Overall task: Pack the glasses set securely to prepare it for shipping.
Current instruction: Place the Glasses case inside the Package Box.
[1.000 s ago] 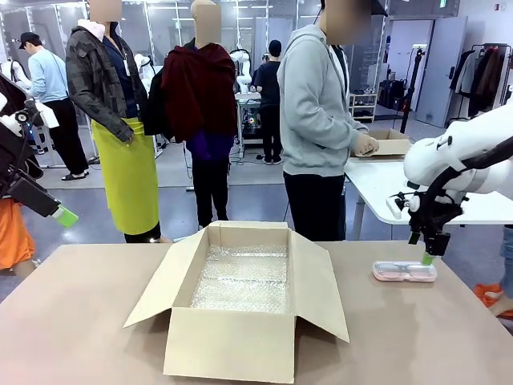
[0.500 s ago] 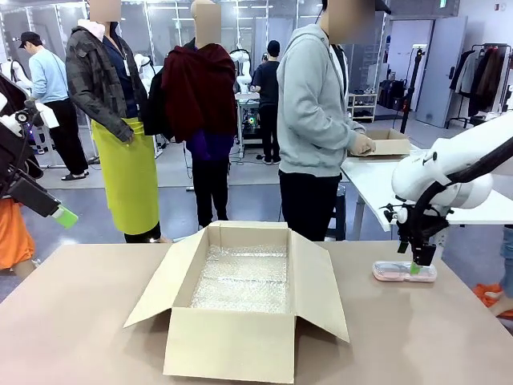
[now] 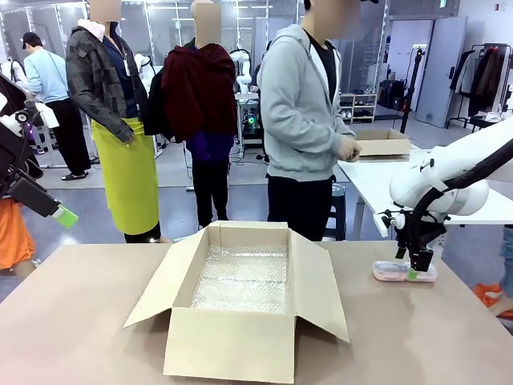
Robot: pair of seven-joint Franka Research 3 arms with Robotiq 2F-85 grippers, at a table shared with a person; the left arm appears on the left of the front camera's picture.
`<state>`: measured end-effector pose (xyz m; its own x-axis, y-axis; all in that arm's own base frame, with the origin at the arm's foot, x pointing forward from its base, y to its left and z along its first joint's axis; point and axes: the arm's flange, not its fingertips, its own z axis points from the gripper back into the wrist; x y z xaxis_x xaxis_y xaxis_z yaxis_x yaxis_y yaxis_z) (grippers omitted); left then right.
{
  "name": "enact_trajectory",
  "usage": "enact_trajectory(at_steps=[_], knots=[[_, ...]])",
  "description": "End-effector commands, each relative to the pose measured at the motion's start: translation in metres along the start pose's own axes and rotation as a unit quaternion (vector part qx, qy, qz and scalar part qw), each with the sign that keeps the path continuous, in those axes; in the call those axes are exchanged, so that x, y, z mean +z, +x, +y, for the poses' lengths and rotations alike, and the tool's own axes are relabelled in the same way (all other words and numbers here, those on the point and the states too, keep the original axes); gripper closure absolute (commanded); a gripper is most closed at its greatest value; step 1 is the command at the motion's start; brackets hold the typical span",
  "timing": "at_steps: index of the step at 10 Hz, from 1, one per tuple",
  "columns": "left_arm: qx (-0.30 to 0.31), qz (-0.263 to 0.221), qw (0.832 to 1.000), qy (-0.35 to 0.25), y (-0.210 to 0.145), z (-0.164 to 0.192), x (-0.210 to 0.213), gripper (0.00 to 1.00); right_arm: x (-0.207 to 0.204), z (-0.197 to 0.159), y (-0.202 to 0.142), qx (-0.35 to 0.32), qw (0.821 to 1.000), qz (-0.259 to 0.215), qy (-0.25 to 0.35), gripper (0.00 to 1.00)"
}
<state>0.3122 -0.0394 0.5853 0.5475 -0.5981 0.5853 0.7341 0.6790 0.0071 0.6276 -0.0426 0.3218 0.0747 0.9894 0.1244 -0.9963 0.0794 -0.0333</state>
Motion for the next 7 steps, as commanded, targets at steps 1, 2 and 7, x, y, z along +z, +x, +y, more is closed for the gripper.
enact_trajectory(at_steps=[1,2,7], knots=[[-0.001,-0.004,1.000,-0.004,-0.0008,-0.0003,0.0012,0.00,-0.0024,0.0002,0.0036,-0.016,1.000,-0.002,-0.005,0.00],[-0.001,-0.004,1.000,-0.004,-0.0008,-0.0003,0.0012,0.00,-0.0042,0.0009,0.0036,-0.028,1.000,0.003,-0.005,0.00],[-0.001,-0.004,1.000,-0.004,-0.0008,-0.0003,0.0012,0.00,-0.0106,0.0008,0.0023,-0.031,1.000,0.000,0.002,0.43]])
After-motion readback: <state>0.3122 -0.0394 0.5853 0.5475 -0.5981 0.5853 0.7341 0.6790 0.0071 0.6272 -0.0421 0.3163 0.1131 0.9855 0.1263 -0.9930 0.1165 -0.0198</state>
